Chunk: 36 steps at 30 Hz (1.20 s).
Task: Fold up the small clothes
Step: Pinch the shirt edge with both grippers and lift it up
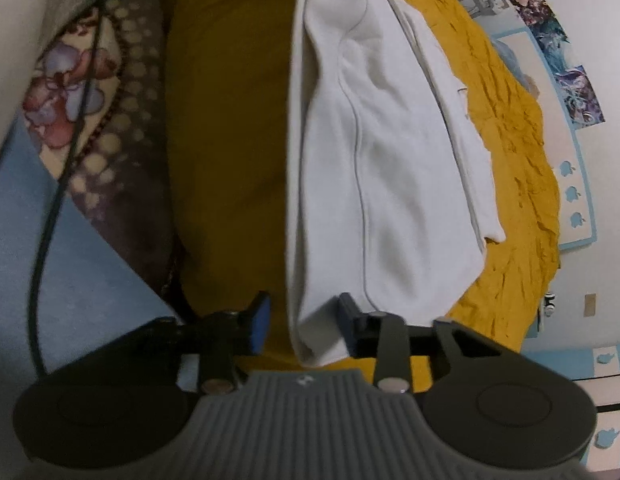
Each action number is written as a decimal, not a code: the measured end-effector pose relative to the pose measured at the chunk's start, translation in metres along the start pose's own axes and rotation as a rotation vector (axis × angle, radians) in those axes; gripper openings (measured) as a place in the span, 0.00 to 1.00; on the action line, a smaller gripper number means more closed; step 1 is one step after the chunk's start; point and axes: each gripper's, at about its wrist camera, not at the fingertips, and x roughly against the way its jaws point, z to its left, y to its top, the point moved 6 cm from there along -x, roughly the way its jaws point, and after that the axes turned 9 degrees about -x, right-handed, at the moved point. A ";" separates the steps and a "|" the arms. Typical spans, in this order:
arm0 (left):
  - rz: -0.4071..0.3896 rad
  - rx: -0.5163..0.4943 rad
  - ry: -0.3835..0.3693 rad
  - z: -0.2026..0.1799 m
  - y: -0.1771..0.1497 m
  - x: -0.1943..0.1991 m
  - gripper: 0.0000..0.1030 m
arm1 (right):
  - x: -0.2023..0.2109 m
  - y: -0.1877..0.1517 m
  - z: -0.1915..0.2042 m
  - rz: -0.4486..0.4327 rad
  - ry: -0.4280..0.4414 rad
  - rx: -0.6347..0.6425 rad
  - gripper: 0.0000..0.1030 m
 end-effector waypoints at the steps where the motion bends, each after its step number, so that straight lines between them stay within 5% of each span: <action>1: 0.001 -0.004 0.003 0.000 -0.001 -0.001 0.06 | 0.003 0.001 -0.004 -0.005 -0.002 -0.015 0.03; 6: 0.003 0.015 0.031 0.009 0.004 -0.003 0.06 | 0.032 0.009 -0.044 -0.067 -0.043 -0.115 0.00; 16: -0.106 -0.016 0.208 0.066 0.063 -0.009 0.06 | 0.068 0.069 -0.171 -0.233 -0.348 -0.260 0.00; 26: -0.132 -0.067 0.334 0.136 0.138 -0.071 0.06 | 0.020 0.134 -0.309 -0.281 -0.495 -0.344 0.00; 36: -0.051 -0.016 0.302 0.186 0.166 -0.186 0.06 | -0.093 0.175 -0.400 -0.249 -0.420 -0.433 0.00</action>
